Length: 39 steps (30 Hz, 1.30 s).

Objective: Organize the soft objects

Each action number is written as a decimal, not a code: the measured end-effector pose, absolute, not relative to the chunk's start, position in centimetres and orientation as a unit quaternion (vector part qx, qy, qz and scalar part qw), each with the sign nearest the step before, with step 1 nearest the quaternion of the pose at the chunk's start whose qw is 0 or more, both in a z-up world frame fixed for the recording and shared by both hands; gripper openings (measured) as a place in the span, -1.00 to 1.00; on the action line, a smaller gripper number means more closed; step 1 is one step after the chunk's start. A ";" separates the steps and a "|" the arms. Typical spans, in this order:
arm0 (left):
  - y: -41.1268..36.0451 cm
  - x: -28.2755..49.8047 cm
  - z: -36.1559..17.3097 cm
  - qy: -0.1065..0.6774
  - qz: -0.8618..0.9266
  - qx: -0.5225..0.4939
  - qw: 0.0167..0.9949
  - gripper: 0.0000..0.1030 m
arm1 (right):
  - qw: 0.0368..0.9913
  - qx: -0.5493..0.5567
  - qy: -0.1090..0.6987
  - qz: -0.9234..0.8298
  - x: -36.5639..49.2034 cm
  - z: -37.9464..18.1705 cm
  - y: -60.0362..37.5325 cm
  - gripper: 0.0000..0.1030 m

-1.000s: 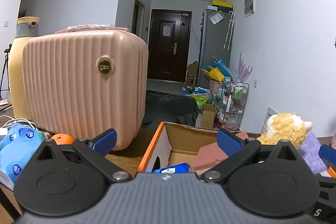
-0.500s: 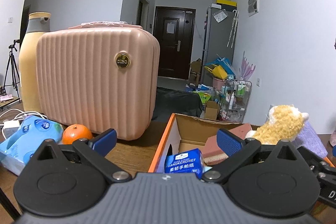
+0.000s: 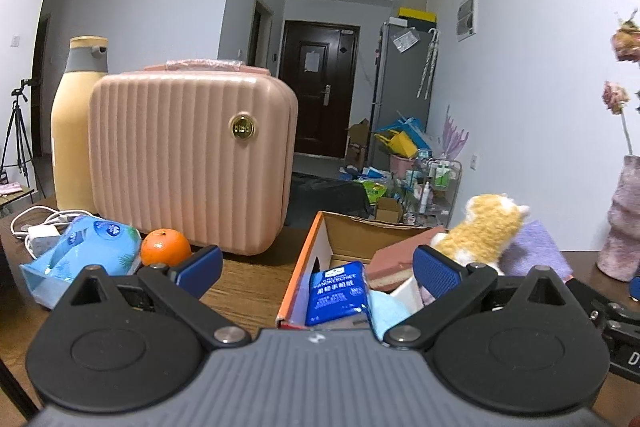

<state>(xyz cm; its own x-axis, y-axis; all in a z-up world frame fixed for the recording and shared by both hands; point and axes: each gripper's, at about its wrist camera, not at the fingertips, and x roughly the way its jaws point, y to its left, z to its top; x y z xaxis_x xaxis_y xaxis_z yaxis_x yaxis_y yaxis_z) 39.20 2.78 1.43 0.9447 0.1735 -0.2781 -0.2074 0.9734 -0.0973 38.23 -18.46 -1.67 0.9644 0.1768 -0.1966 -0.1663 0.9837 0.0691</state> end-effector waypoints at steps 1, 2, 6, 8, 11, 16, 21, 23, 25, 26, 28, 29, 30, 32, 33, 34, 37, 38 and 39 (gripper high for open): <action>2.6 38.6 1.6 0.134 0.096 -0.059 0.985 1.00 | 0.991 0.026 0.102 0.087 37.6 -1.6 -18.6 1.00; 2.4 38.0 1.7 0.132 0.097 -0.056 0.985 1.00 | 0.991 0.025 0.102 0.087 37.0 -1.5 -18.7 1.00; 1.9 35.6 2.1 0.129 0.088 -0.046 0.987 1.00 | 0.990 0.023 0.105 0.088 34.7 -1.0 -19.0 1.00; 1.6 34.3 2.4 0.125 0.085 -0.039 0.988 1.00 | 0.990 0.024 0.107 0.089 33.7 -0.8 -19.1 1.00; 1.3 32.2 2.7 0.120 0.075 -0.033 0.989 1.00 | 0.990 0.020 0.108 0.089 31.8 -0.4 -19.2 1.00; 1.0 28.6 3.2 0.121 0.056 -0.031 0.991 1.00 | 0.989 0.011 0.111 0.093 28.6 0.1 -19.3 1.00; 0.5 24.4 3.6 0.120 0.044 -0.018 0.992 1.00 | 0.989 0.009 0.108 0.101 24.6 0.8 -19.8 1.00; 0.2 22.5 3.7 0.117 0.041 -0.011 0.992 1.00 | 0.989 0.007 0.107 0.101 22.8 1.0 -20.0 1.00; -0.1 20.7 3.5 0.118 0.037 -0.003 0.992 1.00 | 0.989 0.004 0.107 0.103 21.1 1.1 -20.3 1.00; -0.1 19.8 3.4 0.120 0.033 -0.002 0.992 1.00 | 0.989 0.003 0.109 0.103 20.3 1.0 -20.5 1.00; -0.2 18.4 3.1 0.124 0.026 -0.002 0.992 1.00 | 0.988 0.001 0.113 0.104 18.7 1.0 -20.7 1.00; -0.2 17.7 2.9 0.126 0.024 0.000 0.992 1.00 | 0.988 -0.001 0.115 0.104 17.9 1.0 -20.9 1.00; -0.3 17.1 2.7 0.128 0.024 0.001 0.991 1.00 | 0.988 -0.001 0.116 0.103 17.2 1.0 -21.0 1.00; -0.4 15.9 2.3 0.131 0.022 0.006 0.991 1.00 | 0.988 -0.002 0.115 0.104 15.7 1.2 -21.3 1.00; -0.5 15.4 2.2 0.132 0.021 0.007 0.991 1.00 | 0.988 -0.003 0.111 0.105 14.9 1.3 -21.5 1.00; -0.5 14.9 2.0 0.133 0.019 0.008 0.991 1.00 | 0.988 -0.004 0.109 0.106 14.3 1.4 -21.6 1.00; -0.6 13.5 1.7 0.135 0.014 0.008 0.991 1.00 | 0.989 -0.006 0.104 0.108 12.5 1.5 -21.8 1.00; -0.6 13.2 1.7 0.135 0.013 0.008 0.991 1.00 | 0.989 -0.007 0.103 0.108 12.0 1.5 -21.9 1.00; -0.6 12.8 1.7 0.134 0.012 0.008 0.991 1.00 | 0.989 -0.007 0.102 0.108 11.5 1.5 -21.9 1.00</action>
<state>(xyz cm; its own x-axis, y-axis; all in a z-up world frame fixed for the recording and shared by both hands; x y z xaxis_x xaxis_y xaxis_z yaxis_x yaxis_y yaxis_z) 12.81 -0.57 1.65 0.9638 0.0263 -0.2654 -0.0222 0.9996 0.0185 11.55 -21.94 1.52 0.9557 0.2127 -0.2033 -0.2157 0.9764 0.0075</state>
